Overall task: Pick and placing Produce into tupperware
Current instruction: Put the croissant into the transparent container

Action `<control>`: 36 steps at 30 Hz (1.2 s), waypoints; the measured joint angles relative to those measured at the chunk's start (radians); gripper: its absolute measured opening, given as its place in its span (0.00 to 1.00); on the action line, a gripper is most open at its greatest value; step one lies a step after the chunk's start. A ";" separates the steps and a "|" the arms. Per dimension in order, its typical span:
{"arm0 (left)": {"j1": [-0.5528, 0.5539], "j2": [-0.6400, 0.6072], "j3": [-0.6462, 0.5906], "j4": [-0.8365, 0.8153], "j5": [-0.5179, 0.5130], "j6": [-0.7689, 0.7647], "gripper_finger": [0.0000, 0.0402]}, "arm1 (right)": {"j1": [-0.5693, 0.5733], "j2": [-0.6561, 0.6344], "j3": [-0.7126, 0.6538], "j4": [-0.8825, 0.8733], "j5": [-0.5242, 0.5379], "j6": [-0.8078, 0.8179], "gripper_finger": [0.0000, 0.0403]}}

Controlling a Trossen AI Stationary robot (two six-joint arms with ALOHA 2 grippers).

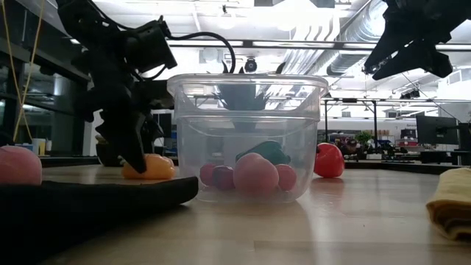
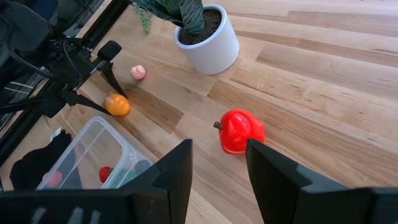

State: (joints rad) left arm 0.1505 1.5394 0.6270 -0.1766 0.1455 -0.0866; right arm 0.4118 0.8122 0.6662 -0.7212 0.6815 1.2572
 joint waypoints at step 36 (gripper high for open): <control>0.000 -0.021 0.355 -0.444 -0.061 0.079 0.52 | 0.000 0.000 0.000 0.000 0.004 -0.033 0.35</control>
State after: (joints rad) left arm 0.1501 1.5185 0.9817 -0.6203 0.0845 -0.0078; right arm 0.4118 0.8120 0.6662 -0.7212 0.6853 1.2238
